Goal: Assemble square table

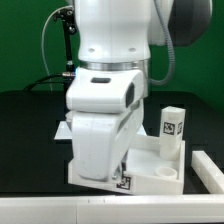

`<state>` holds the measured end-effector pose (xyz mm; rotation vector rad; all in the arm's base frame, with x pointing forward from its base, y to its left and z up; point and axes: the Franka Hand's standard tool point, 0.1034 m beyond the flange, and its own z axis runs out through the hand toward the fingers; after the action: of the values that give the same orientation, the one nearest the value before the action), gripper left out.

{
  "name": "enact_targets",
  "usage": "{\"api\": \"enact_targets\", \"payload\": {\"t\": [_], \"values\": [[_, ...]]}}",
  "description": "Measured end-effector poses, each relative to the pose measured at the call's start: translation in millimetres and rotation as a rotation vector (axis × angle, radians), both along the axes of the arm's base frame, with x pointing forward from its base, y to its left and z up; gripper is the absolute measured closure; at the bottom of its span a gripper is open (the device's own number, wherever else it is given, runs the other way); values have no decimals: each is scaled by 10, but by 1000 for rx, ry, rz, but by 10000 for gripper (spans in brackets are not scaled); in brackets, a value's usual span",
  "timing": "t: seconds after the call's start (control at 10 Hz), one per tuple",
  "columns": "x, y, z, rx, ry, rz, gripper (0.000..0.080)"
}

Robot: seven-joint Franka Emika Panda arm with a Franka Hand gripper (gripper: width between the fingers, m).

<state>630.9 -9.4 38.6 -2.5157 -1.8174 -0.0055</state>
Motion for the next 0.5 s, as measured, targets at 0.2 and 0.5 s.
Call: {"api": "enact_targets", "payload": {"t": [0.2,0.5], "values": [[-18,-23,-18,-8,6,-12,739],[-22,-34,-29,-7,6,-5,739]]}}
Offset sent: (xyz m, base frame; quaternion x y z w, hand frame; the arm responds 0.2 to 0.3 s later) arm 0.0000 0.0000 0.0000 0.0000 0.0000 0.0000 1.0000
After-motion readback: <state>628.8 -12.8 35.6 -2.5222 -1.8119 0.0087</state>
